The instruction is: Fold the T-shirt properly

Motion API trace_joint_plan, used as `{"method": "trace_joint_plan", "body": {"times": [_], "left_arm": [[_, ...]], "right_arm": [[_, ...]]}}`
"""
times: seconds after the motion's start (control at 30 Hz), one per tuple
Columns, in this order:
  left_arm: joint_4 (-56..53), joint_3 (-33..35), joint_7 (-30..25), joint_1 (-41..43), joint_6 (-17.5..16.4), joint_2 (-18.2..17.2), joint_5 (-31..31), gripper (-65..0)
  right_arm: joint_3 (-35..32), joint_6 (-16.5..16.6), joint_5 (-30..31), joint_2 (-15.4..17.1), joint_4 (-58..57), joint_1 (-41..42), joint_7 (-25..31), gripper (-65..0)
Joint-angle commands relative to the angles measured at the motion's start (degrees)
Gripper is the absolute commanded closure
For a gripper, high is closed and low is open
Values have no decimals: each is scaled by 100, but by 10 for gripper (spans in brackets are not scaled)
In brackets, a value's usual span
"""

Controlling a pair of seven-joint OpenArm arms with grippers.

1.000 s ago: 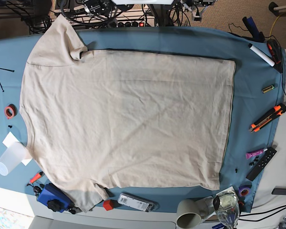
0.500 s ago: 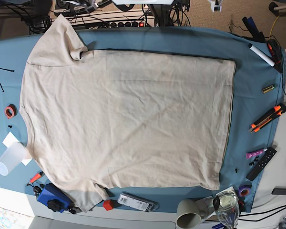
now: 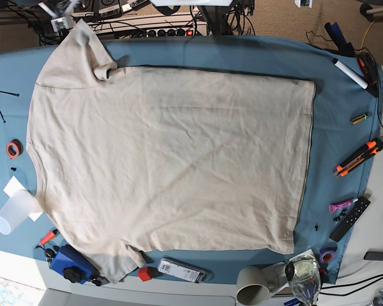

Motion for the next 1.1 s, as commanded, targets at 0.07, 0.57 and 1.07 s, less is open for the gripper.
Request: {"method": "trace_joint_plan", "body": {"times": [0.07,0.57,1.07], "left_arm": [[824,-20,-48,525,-22,-11,-20,0],[3646,-20,1333,1226,-7,-13,588,0],[3646,-17,1456,1167,-4,-15,586,0]], "right_arm": [[754,238,697,-33,481,-297,-341,0],[3379,1027,2857,-411,874,-162,-1113,0],[3377,1801,2601,-656,824,448,-1209,-323]]}}
